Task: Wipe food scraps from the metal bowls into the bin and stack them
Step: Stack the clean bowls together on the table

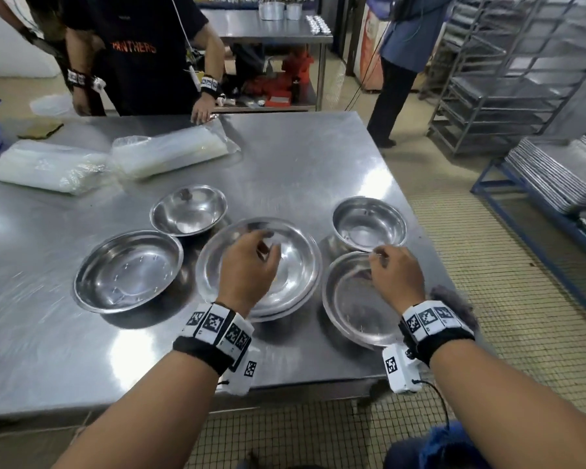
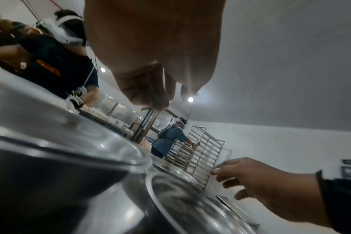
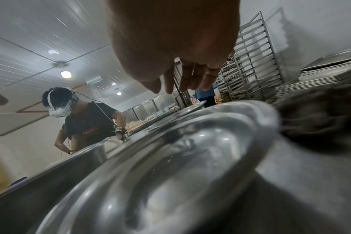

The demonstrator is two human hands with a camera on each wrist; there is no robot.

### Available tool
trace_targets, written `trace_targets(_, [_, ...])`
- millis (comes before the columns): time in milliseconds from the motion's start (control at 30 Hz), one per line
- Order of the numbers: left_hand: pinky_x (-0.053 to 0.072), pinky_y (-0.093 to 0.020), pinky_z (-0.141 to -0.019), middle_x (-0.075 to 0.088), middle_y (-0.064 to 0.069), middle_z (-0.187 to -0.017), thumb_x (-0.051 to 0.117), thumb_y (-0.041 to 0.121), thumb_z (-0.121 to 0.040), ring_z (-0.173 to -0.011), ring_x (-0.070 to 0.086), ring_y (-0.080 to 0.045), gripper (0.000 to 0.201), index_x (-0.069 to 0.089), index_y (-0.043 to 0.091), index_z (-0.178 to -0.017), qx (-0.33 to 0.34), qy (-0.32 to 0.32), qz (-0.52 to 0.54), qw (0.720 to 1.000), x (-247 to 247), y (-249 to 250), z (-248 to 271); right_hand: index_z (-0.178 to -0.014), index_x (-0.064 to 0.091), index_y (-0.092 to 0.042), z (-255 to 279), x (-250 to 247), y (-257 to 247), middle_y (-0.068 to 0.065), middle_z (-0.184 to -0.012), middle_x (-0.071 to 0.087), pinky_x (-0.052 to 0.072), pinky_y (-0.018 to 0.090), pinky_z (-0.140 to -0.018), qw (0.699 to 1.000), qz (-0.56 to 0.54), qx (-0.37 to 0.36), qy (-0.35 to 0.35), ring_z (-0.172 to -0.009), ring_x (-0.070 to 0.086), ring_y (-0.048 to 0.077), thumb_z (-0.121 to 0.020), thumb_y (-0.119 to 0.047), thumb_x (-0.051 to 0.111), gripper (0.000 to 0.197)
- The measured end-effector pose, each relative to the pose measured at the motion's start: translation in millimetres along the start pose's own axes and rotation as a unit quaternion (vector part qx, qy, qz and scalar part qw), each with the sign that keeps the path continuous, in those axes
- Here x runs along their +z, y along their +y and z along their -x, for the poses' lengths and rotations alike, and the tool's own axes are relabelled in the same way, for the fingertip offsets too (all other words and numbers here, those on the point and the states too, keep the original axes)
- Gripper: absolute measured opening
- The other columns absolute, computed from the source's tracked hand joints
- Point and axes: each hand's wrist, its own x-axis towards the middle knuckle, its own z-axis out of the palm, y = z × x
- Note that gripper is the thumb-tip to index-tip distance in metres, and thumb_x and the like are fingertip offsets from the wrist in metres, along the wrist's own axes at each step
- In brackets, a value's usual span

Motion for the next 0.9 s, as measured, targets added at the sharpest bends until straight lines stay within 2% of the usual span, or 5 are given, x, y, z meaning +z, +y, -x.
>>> trace_targets(233, [0.048,-0.029,-0.073,0.074,-0.001,-0.086,0.068,0.034,-0.098,-0.084,0.07,-0.021,0.025,0.077,0.016,-0.112,-0.051,-0.13,-0.011,0.99,75,66,71,-0.145,0.05,-0.021,15,-37,68,0.015,-0.139,0.053,0.04,0.052,-0.108,0.991,0.05,0.091,-0.083,-0.127,0.049,0.035,-0.099,-0.03,0.051,0.047])
trace_targets(400, [0.051,-0.045,-0.092,0.068,-0.018,-0.118,0.063,0.03,-0.099,-0.111,0.063,-0.038,0.047,0.053,0.006,-0.138,-0.128,-0.193,-0.098,0.968,117,69,105,-0.117,0.059,-0.023,20,-33,110,0.017,-0.114,0.066,0.047,0.041,-0.091,0.981,0.051,0.1,-0.155,-0.104,0.06,0.036,-0.088,-0.025,0.052,0.031])
trace_targets(667, [0.055,-0.038,-0.097,0.075,-0.005,-0.119,0.073,0.029,-0.087,-0.111,0.069,-0.03,0.042,0.064,0.021,-0.127,-0.243,-0.168,0.006,0.955,130,65,121,-0.111,0.059,-0.027,32,-60,130,-0.002,-0.097,0.064,0.042,0.019,-0.06,0.979,-0.052,0.064,-0.184,-0.082,0.06,0.012,-0.091,-0.013,0.069,0.026])
trace_targets(800, [0.061,-0.042,-0.091,0.077,0.003,-0.105,0.07,0.01,-0.082,-0.094,0.073,-0.019,0.046,0.064,0.03,-0.122,-0.23,-0.127,0.06,0.963,131,63,126,-0.102,0.056,-0.034,32,-66,139,-0.003,-0.097,0.065,0.061,0.046,-0.075,0.98,-0.098,0.074,-0.159,-0.085,0.067,0.022,-0.079,-0.033,0.066,0.025])
trace_targets(900, [0.063,-0.044,-0.083,0.073,0.002,-0.087,0.066,0.006,-0.086,-0.081,0.074,-0.022,0.063,0.056,0.038,-0.139,-0.223,-0.087,0.105,0.965,130,63,123,-0.092,0.054,-0.031,29,-70,136,-0.002,-0.086,0.067,0.059,0.046,-0.072,0.983,-0.133,0.054,-0.113,-0.076,0.067,0.025,-0.086,-0.039,0.066,0.015])
